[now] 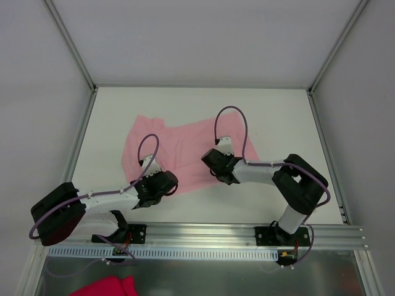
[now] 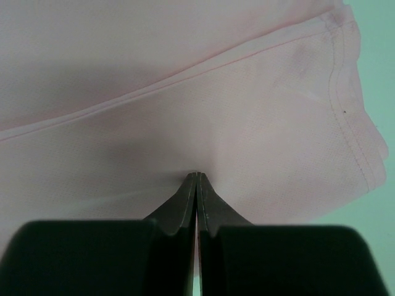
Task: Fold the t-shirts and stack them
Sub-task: Fold the flattened tshirt in 1/3 of the way
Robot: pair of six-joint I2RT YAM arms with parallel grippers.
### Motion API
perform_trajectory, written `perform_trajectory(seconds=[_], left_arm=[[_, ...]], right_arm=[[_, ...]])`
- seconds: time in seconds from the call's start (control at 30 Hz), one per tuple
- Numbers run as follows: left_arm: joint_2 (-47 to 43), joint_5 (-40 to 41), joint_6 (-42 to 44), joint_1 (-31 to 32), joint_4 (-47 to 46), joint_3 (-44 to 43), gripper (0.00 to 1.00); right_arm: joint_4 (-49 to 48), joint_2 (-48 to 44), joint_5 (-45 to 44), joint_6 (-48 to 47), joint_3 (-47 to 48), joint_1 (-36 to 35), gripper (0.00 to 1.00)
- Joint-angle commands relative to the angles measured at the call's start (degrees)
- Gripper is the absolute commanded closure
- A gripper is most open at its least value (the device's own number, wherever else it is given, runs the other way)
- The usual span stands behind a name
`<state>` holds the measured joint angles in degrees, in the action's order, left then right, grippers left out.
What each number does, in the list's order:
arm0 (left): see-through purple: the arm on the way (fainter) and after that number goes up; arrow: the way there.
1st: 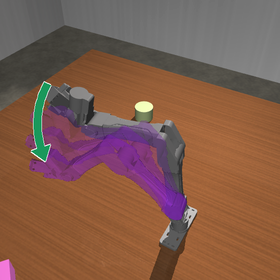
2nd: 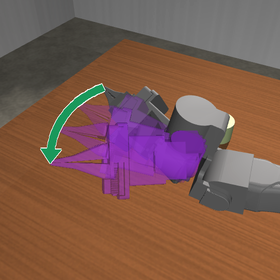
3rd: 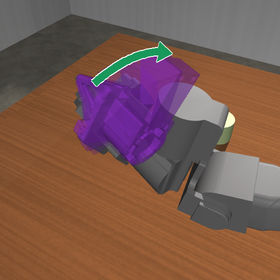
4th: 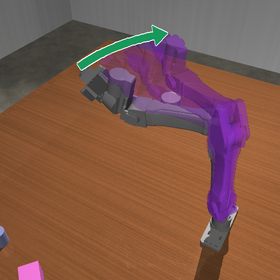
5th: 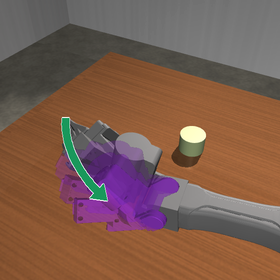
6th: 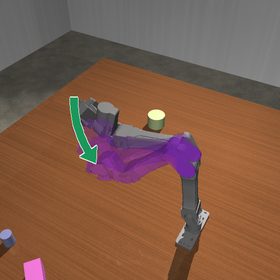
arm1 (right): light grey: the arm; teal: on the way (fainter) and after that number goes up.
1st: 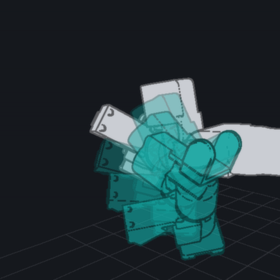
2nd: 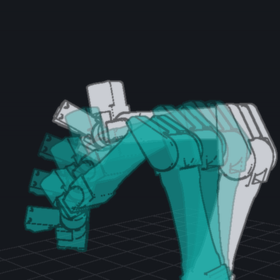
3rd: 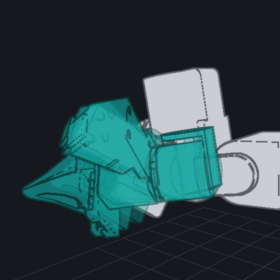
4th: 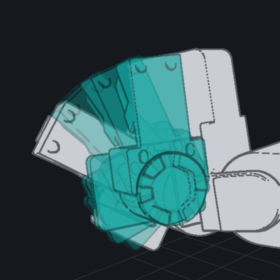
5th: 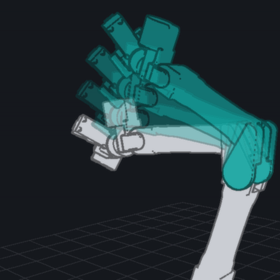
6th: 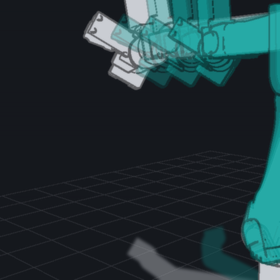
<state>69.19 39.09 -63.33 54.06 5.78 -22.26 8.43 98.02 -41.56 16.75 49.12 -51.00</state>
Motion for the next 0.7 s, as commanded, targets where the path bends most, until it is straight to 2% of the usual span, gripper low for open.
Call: perform_trajectory(seconds=[0.0,0.3,0.47,0.67], left_arm=[[0.9,3.5,-5.7,0.3,12.9,0.9,1.0],[2.4,4.6,-7.7,0.3,15.0,-0.3,1.0],[2.7,4.9,-8.1,0.3,15.6,-0.5,1.0],[2.8,5.1,-8.6,0.3,16.0,-0.7,1.0]], right_arm=[[11.9,0.2,-2.8,9.6,-2.7,-3.0,0.99],[16.9,-2.8,-4.4,19.9,-5.8,-8.8,0.99],[24.1,-3.1,-5.7,27.1,-4.7,-14.6,0.99],[25.1,-5.6,-4.6,29.3,-5.0,-19.9,0.99]])
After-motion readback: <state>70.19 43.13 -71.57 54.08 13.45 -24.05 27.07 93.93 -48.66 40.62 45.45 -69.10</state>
